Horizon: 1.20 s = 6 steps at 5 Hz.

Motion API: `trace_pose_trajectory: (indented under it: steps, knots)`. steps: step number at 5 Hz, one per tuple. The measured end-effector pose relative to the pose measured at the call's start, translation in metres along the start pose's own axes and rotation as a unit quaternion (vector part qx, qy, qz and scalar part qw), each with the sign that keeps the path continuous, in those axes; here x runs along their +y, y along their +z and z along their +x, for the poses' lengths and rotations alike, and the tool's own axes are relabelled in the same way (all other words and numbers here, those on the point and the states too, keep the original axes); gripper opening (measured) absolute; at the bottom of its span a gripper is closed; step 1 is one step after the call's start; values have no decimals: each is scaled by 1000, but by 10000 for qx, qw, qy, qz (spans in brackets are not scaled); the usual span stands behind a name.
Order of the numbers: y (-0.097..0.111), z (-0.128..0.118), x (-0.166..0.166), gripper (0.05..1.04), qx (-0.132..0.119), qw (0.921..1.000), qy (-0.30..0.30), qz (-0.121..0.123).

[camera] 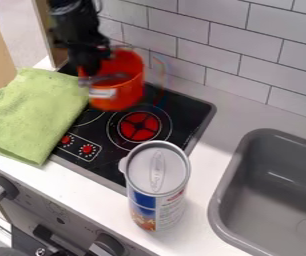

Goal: Take the orange pot and put it between the green cloth and grey tin

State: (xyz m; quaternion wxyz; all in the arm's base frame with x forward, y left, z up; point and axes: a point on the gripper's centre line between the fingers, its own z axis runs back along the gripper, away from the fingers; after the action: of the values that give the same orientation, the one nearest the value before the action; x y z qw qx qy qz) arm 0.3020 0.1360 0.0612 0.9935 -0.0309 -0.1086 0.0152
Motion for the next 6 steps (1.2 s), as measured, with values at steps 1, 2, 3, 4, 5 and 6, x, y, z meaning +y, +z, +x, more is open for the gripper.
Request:
trace_pose_trajectory:
  steps: [1, 2, 3, 4, 5, 6]
  knots:
    - [6, -14, 6, 55, -58, 9994, 348, 59]
    - [7, -29, 5, 55, 154, 9978, 630, 111]
    - [9, -49, 0, 55, 74, 9976, 657, 182]
    - [4, -62, -6, 55, 50, 9973, 697, 222]
    - [-6, -73, -11, 55, 115, 9962, 817, 268]
    - [-11, -75, -11, 55, 59, 9948, 892, 482]
